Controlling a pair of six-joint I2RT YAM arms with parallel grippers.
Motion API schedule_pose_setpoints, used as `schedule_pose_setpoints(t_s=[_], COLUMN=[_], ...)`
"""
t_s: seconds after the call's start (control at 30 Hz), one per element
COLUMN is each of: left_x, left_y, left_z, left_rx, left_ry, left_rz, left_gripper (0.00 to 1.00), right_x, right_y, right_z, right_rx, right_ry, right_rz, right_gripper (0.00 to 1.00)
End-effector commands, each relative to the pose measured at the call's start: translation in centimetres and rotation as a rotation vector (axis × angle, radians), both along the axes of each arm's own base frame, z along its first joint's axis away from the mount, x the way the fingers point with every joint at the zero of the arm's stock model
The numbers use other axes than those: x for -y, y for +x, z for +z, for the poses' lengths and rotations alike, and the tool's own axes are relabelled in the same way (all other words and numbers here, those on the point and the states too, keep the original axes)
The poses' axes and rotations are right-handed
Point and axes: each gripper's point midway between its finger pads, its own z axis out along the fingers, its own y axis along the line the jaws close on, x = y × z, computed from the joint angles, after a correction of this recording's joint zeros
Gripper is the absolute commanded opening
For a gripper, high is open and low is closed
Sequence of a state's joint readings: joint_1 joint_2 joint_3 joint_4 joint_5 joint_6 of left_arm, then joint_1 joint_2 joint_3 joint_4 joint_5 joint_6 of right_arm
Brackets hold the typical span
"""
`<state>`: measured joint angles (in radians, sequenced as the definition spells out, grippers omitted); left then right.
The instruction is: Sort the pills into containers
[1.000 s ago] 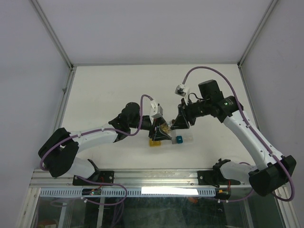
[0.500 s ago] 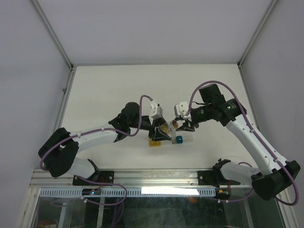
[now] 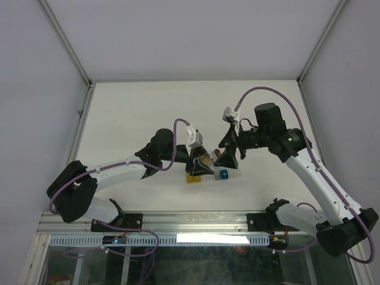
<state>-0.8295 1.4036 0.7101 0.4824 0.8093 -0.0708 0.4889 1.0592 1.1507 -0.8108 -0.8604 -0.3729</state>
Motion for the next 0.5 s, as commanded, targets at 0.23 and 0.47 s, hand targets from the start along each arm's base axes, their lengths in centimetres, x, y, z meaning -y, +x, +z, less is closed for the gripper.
schedule_pose_setpoints(t_s=[0.23,0.47], left_x=[0.3,0.5], left_y=[1.4,1.8], left_z=[4.2,6.4], left_rx=[0.074,0.026], left_ry=[-0.129,-0.269], left_rz=[0.134,0.240], left_gripper=[0.00,0.00], right_x=[-2.2,-2.5], right_y=[2.0,4.5], right_z=[1.2,5.0], right_rx=[-0.322,-0.202], right_ry=[0.120,0.284], right_rz=[-0.203,-0.205], right_gripper=[0.76,0.85])
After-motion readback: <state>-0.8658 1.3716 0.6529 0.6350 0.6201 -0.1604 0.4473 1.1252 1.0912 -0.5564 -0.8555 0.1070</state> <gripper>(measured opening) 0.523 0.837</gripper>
